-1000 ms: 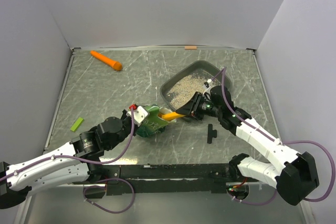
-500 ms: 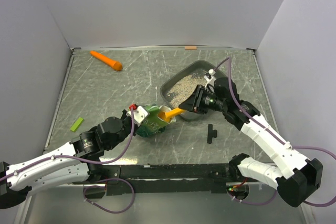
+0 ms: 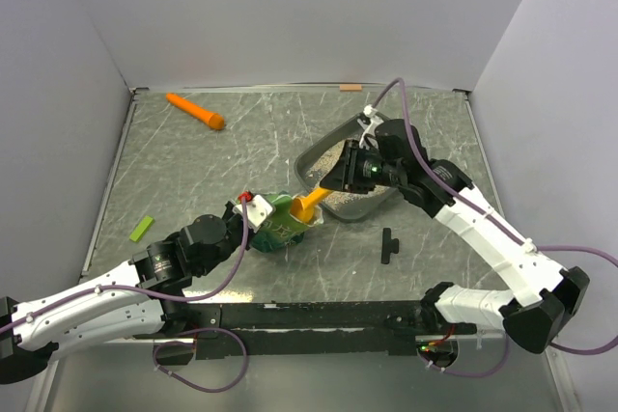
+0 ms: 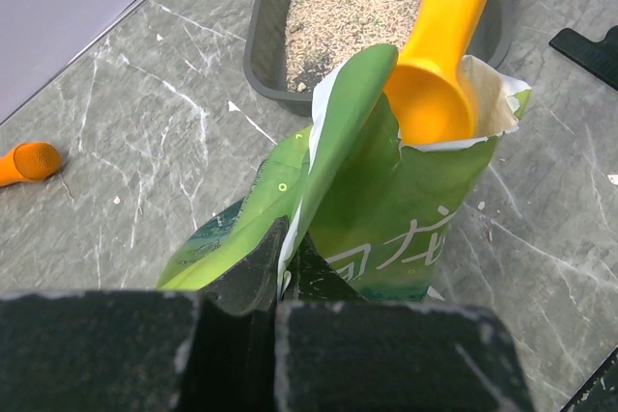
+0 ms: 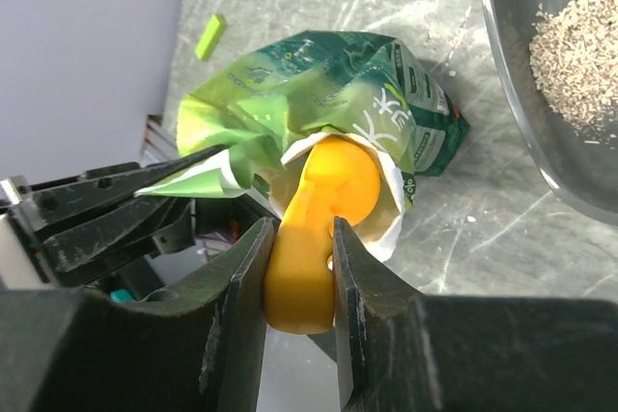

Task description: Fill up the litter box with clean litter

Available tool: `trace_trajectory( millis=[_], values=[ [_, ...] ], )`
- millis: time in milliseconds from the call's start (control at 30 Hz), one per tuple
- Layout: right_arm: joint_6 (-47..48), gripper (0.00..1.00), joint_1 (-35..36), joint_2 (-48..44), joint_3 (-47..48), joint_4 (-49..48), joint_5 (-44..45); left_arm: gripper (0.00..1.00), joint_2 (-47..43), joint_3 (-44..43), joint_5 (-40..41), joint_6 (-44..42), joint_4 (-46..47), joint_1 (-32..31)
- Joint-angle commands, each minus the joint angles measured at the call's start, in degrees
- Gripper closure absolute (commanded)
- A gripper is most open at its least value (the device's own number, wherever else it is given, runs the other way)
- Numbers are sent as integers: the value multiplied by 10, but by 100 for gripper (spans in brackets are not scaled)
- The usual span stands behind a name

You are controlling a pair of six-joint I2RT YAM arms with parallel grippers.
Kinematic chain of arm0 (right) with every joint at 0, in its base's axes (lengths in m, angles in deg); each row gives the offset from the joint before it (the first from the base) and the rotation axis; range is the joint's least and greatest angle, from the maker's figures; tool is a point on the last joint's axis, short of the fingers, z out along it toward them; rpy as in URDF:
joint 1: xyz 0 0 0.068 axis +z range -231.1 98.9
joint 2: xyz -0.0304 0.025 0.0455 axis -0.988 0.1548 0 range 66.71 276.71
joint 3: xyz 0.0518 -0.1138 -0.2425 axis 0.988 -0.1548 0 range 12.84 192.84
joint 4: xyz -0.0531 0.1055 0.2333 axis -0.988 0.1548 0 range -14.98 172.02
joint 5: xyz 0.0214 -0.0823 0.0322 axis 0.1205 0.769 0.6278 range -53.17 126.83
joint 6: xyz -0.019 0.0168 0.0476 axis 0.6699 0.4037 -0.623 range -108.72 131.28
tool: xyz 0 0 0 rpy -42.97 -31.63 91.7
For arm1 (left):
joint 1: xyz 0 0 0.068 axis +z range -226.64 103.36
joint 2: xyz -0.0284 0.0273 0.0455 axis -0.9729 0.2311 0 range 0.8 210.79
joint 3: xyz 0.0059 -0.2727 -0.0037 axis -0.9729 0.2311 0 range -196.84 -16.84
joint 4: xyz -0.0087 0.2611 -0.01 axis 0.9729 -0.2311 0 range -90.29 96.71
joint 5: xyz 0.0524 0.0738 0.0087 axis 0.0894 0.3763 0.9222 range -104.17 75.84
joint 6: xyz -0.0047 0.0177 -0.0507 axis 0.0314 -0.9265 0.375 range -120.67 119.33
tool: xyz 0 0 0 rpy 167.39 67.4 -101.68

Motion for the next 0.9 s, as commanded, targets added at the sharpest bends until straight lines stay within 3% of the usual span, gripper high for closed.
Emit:
trace_trajectory(
  millis=[0, 467, 867],
  values=[
    [30, 100, 26, 25, 35, 29, 56, 99, 0, -16, 34, 7, -28, 4],
    [-37, 100, 78, 106, -62, -101, 57, 99, -7, -16, 73, 10, -23, 4],
    [-195, 100, 44, 67, -293, -338, -56, 99, -9, -14, 87, 9, -20, 4]
  ],
)
